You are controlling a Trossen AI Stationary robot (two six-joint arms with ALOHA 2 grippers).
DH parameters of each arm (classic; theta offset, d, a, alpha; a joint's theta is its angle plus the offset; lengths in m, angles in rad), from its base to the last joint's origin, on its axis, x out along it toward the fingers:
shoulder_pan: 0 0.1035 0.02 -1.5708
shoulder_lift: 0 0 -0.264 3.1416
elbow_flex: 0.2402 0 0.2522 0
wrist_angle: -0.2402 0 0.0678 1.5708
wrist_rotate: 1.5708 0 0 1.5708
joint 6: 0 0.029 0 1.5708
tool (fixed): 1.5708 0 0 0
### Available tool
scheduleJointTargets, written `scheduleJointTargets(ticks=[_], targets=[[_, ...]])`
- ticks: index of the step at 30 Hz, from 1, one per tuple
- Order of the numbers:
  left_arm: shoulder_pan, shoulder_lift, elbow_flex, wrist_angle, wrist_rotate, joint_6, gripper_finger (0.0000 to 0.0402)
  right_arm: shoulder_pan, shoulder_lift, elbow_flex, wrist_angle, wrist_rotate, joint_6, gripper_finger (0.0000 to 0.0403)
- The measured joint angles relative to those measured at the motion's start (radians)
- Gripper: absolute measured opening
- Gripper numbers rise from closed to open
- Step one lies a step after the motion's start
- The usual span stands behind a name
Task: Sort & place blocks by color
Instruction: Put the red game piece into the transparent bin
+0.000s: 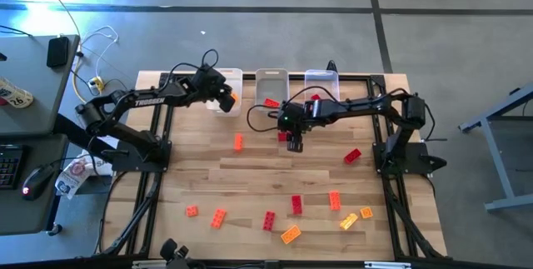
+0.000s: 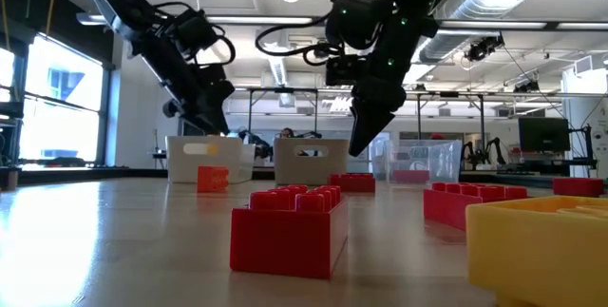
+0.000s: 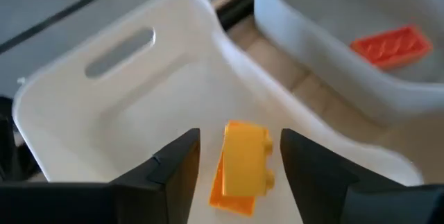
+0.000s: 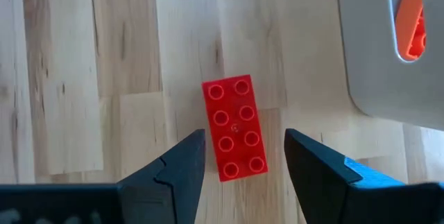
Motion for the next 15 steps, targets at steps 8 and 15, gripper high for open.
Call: scheduleJointTargets(ticks=[8,15], targets=[[-0.001,-0.131,0.022,-0.012,0.075,-0.009,0.0197,-0.002,0.022,0.000,0.010,-0.010,0.002,0.0183],[-0.010,-0.269,0.059,-0.120,0.178,-0.058,0.0197,-0.001,0.076,0.000,0.023,0.045,-0.001,0.0183]])
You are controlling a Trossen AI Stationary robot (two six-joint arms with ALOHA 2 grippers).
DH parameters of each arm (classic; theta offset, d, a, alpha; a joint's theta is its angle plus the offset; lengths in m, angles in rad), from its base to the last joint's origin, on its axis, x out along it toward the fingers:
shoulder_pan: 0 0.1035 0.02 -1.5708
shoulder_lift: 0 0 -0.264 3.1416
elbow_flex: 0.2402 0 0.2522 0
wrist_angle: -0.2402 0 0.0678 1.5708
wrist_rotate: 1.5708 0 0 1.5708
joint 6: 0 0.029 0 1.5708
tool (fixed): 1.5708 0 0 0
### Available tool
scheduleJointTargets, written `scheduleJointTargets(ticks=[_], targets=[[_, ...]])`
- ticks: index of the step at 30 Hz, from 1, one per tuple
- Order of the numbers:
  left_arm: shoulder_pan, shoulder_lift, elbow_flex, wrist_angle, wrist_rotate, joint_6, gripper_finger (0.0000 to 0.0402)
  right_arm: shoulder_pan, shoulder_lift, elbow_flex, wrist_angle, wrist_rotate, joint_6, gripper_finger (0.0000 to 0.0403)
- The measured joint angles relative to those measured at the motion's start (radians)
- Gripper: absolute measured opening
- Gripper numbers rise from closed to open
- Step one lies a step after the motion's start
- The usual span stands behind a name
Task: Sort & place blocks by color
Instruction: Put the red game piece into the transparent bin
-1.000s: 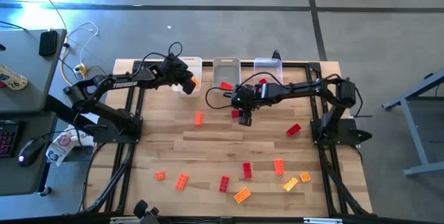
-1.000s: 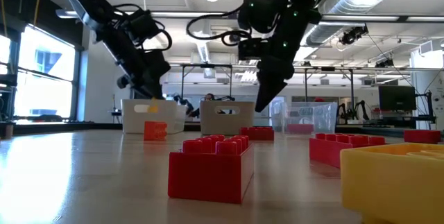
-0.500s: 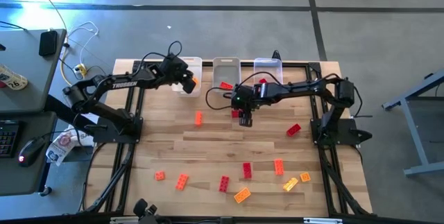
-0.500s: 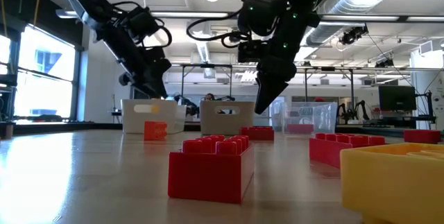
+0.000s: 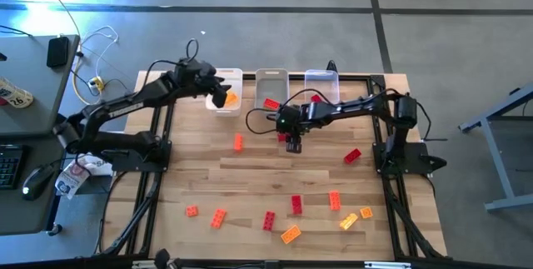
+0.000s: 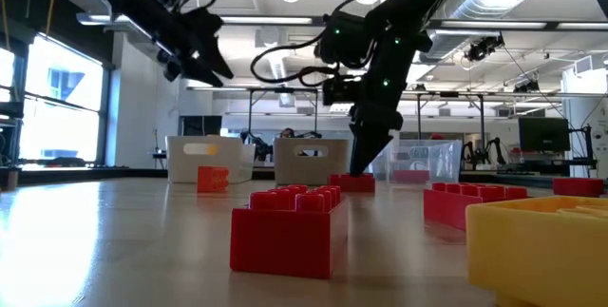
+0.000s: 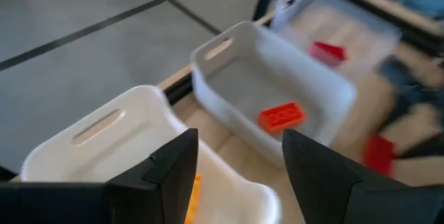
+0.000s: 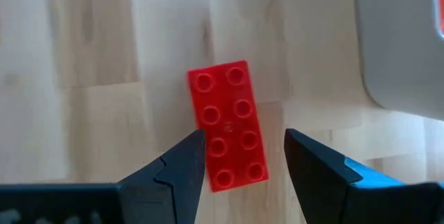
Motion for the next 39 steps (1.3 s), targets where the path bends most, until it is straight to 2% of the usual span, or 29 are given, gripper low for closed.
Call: scheduleJointTargets(ticks=[6,14,24,31,34,37,39], targets=[[-0.043,-0.084,0.000,-0.118,0.012,-0.002,0.0197,0.000,0.006,0.000,0.005,-0.005,0.000,0.0183],[-0.105,-0.116,0.000,-0.259,0.009,-0.002,0.0197,0.002,0.020,0.000,-0.004,-0.059,0.003,0.0183],[-0.149,-0.116,0.000,-0.271,-0.006,0.005,0.0197,0.012,0.028,0.000,-0.004,-0.073,0.027,0.0181],[-0.149,-0.116,0.000,-0.271,-0.006,0.013,0.0197,0.036,0.065,0.003,-0.002,-0.008,0.038,0.0179],[-0.149,-0.116,0.000,-0.273,-0.006,0.013,0.0197,0.040,0.066,0.003,-0.002,-0.009,0.060,0.0159],[-0.149,-0.116,0.000,-0.275,-0.006,0.013,0.0197,0.041,0.066,0.003,-0.001,-0.009,0.069,0.0117],[-0.149,-0.116,0.000,-0.275,-0.006,0.013,0.0197,0.040,0.066,0.003,0.003,-0.012,0.071,0.0111]])
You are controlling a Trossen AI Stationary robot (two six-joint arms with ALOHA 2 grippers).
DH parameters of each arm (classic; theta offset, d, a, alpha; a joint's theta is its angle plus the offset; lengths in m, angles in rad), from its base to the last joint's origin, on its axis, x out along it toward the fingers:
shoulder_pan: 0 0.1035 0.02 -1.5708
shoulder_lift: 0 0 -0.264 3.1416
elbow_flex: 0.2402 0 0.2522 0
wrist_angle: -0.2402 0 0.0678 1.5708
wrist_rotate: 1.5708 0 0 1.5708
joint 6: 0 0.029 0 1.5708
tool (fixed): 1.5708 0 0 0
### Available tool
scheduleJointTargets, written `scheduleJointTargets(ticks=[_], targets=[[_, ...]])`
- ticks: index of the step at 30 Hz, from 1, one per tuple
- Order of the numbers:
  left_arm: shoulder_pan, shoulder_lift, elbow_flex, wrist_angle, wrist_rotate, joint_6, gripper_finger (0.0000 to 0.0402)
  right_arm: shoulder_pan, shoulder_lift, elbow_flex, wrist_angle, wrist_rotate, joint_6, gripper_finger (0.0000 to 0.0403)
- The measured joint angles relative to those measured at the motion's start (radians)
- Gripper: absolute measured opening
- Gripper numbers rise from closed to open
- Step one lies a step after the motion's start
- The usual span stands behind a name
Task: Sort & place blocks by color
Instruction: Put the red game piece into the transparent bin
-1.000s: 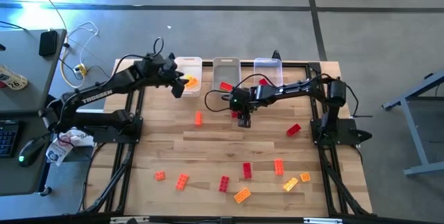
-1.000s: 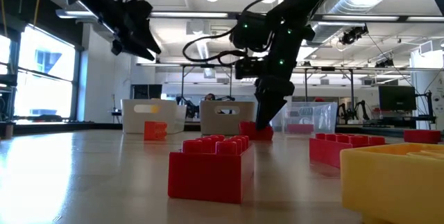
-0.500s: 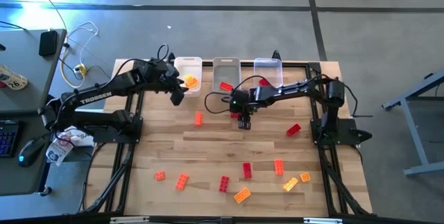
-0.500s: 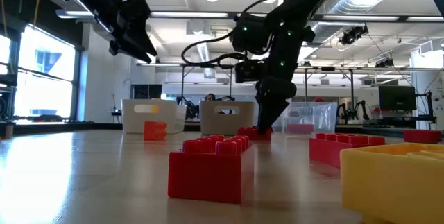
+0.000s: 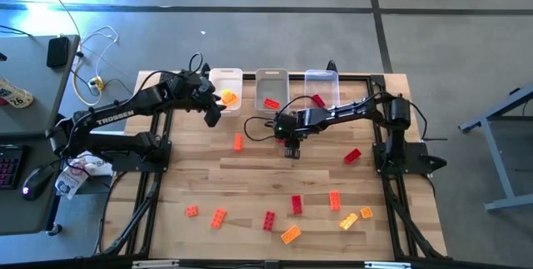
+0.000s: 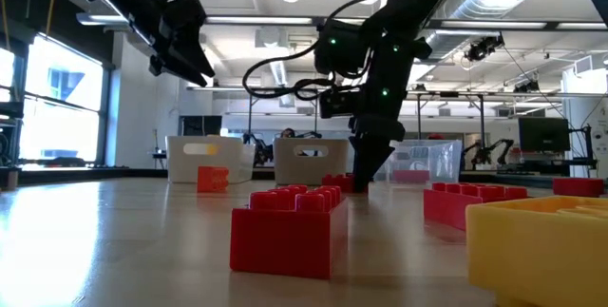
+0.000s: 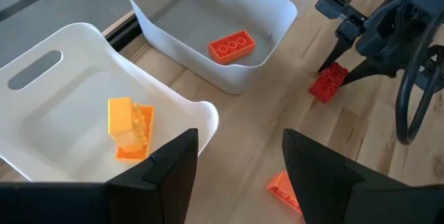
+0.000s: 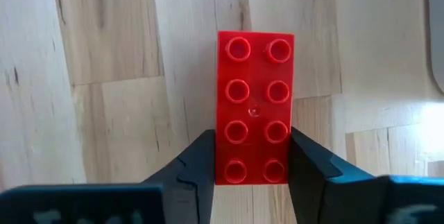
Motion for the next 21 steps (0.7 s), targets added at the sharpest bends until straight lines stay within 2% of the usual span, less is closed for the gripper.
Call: scheduleJointTargets(ticks=[6,11,16,21], targets=[[0.000,0.000,0.000,-0.007,0.000,0.000,0.0197,-0.001,-0.018,-0.004,-0.011,-0.001,0.002,0.0111],[-0.001,0.000,0.000,-0.033,0.000,0.000,0.0197,-0.001,-0.082,-0.005,-0.032,0.004,0.002,0.0111],[-0.013,0.000,-0.005,-0.045,0.000,-0.011,0.0197,-0.001,-0.166,-0.005,-0.067,0.065,0.013,0.0111],[-0.058,0.000,-0.036,-0.042,0.000,-0.042,0.0197,-0.008,-0.263,-0.005,-0.098,0.177,0.047,0.0111]])
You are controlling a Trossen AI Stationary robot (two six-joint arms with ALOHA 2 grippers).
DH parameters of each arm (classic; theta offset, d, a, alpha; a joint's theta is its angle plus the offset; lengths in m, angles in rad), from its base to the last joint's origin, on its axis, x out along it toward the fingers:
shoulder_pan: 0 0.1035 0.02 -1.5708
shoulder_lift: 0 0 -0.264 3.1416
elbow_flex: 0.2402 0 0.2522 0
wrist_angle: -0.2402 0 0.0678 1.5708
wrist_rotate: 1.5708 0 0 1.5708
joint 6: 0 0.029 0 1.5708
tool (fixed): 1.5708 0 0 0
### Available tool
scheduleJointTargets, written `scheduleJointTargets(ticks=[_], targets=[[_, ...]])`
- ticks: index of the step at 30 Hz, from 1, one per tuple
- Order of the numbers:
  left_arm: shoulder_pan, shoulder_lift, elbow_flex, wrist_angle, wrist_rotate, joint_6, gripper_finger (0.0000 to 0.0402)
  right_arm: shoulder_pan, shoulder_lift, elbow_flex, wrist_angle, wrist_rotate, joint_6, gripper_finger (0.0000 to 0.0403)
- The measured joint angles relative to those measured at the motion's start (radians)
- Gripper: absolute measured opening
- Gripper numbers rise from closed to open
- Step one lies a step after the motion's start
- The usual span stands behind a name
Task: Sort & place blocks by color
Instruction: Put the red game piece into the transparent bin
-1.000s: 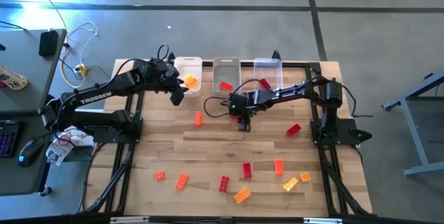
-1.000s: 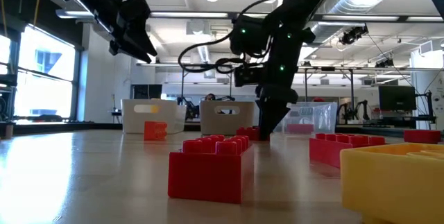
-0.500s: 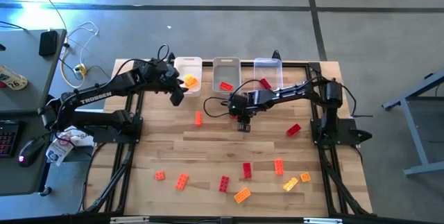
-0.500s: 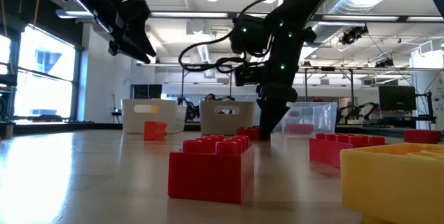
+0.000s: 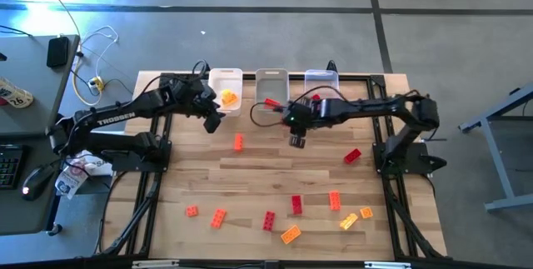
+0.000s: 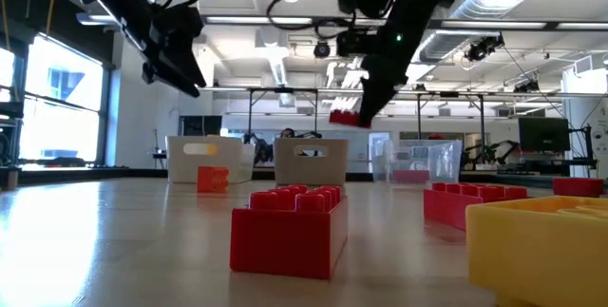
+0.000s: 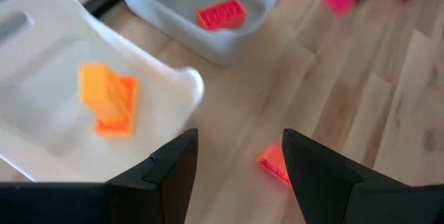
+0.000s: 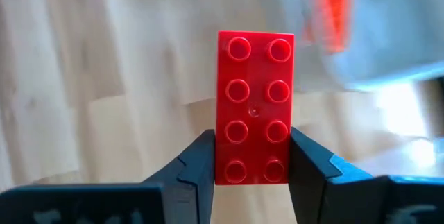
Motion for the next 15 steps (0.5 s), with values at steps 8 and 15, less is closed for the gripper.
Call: scheduleJointTargets(ticks=[8,15], targets=[[-0.092,0.000,-0.058,-0.001,0.000,-0.122,0.0197,-0.069,-0.137,0.001,-0.034,0.213,0.083,0.0111],[-0.202,0.000,-0.082,0.008,0.000,-0.204,0.0197,-0.179,-0.156,0.001,-0.080,0.315,0.227,0.0111]])
